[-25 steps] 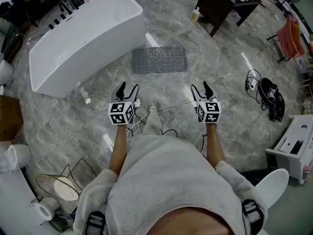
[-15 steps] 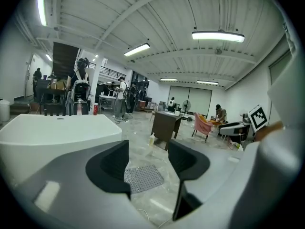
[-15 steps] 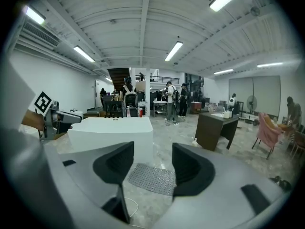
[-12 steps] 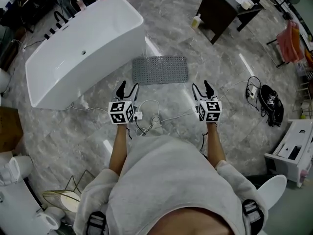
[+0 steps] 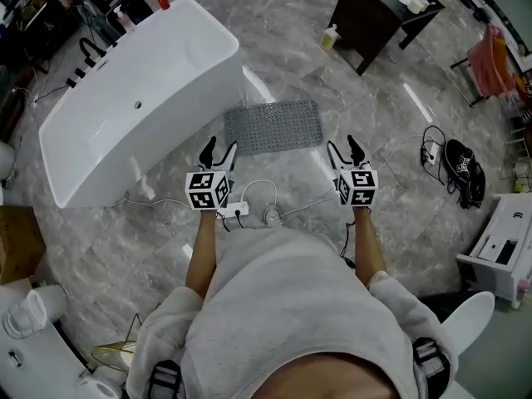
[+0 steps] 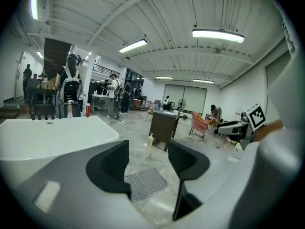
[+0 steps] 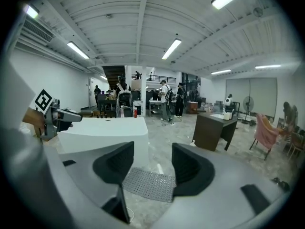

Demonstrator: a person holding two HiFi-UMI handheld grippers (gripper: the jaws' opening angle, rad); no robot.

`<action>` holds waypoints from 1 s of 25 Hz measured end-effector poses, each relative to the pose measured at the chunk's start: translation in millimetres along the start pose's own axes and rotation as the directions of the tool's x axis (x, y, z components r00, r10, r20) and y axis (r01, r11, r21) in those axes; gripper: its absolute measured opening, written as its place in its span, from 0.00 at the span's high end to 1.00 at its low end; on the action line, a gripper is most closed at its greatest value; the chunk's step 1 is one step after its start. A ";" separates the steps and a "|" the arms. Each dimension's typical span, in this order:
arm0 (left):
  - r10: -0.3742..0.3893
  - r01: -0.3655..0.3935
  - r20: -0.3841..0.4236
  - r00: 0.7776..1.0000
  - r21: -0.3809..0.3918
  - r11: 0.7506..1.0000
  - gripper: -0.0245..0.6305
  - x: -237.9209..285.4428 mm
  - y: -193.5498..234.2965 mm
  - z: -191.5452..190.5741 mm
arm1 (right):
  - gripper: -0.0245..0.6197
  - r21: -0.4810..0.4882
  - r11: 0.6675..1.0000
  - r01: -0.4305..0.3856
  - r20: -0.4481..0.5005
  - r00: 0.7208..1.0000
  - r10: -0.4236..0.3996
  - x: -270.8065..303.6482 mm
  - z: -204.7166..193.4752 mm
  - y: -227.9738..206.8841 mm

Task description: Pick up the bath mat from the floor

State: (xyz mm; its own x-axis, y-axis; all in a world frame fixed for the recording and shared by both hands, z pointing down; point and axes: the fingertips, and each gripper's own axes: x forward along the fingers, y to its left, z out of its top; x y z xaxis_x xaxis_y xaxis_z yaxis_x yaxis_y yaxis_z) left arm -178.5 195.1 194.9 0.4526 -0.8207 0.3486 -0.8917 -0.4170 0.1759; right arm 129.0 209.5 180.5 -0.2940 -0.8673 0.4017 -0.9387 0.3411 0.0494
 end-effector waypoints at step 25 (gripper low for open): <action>0.005 -0.005 -0.048 0.999 0.002 1.000 0.59 41.8 12.4 -5.5 | 0.59 0.034 0.999 -0.026 -0.035 0.999 0.028 45.3 -17.7 -11.7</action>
State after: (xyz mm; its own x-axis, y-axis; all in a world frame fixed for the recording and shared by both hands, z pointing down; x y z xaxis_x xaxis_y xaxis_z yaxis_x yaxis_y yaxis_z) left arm -170.6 157.8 216.6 0.4473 -0.8034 0.3930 -0.8941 -0.4137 0.1719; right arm 129.8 172.6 214.3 -0.3133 -0.8443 0.4348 -0.9362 0.3514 0.0077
